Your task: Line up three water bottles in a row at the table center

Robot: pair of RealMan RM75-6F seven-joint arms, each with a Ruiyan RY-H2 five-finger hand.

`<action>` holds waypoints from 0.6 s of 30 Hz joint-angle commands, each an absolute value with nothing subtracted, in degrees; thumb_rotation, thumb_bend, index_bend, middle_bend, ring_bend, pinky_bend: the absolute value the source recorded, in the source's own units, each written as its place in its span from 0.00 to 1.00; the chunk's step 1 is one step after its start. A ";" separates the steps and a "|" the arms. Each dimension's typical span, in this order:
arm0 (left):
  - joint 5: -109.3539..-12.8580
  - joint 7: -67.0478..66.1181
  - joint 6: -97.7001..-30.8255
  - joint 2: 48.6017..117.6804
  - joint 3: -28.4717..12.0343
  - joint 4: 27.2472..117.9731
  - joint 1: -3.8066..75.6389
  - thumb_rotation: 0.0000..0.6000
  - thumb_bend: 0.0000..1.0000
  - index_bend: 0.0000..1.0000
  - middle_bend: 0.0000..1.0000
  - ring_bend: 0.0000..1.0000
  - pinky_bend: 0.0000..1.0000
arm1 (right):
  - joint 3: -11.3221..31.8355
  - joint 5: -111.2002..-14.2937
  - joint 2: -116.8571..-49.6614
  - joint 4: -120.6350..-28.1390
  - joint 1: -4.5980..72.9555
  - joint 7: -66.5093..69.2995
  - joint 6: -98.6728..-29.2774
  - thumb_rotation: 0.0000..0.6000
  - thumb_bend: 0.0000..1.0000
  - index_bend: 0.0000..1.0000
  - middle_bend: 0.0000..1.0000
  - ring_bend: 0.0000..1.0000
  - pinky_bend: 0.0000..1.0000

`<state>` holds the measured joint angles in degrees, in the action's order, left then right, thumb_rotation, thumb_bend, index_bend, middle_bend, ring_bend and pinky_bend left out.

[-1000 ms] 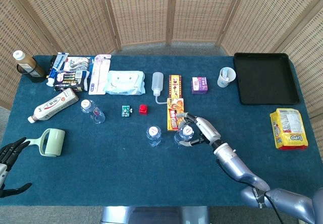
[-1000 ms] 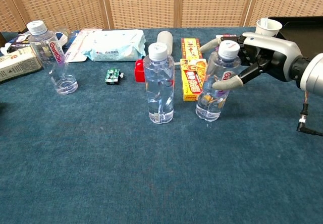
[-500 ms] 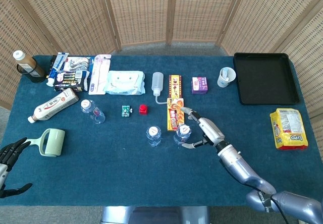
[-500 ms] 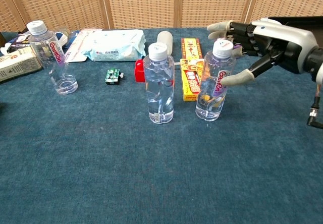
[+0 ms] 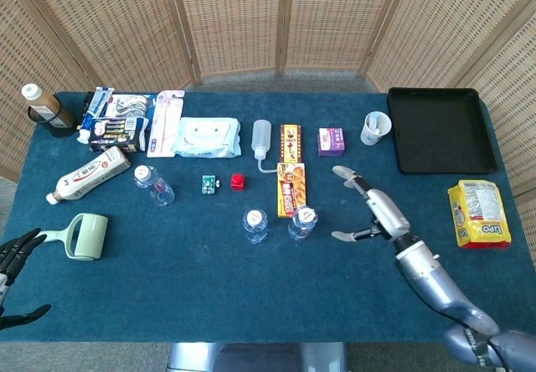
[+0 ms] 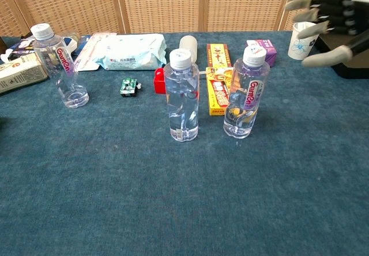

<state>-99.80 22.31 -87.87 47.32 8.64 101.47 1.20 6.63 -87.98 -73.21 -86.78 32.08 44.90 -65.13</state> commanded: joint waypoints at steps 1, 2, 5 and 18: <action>-99.88 24.74 -89.46 46.99 8.66 100.40 0.58 1.00 0.02 0.00 0.00 0.00 0.00 | 5.66 -90.31 -68.95 -87.25 29.70 48.58 -69.16 1.00 0.04 0.04 0.07 0.10 0.15; -99.86 25.02 -89.65 47.02 8.61 100.22 0.53 1.00 0.02 0.00 0.00 0.00 0.00 | 5.52 -90.61 -68.51 -87.32 29.41 48.84 -69.69 1.00 0.04 0.04 0.08 0.10 0.15; -98.93 25.87 -90.15 47.52 7.72 99.15 0.70 1.00 0.02 0.00 0.00 0.00 0.00 | 4.81 -91.52 -66.38 -86.83 27.51 47.29 -72.52 1.00 0.04 0.04 0.09 0.10 0.15; -97.96 29.96 -86.83 50.77 1.78 92.95 7.80 1.00 0.02 0.00 0.00 0.00 0.00 | 1.31 -90.76 -63.95 -86.66 16.85 22.90 -83.35 1.00 0.02 0.08 0.12 0.12 0.14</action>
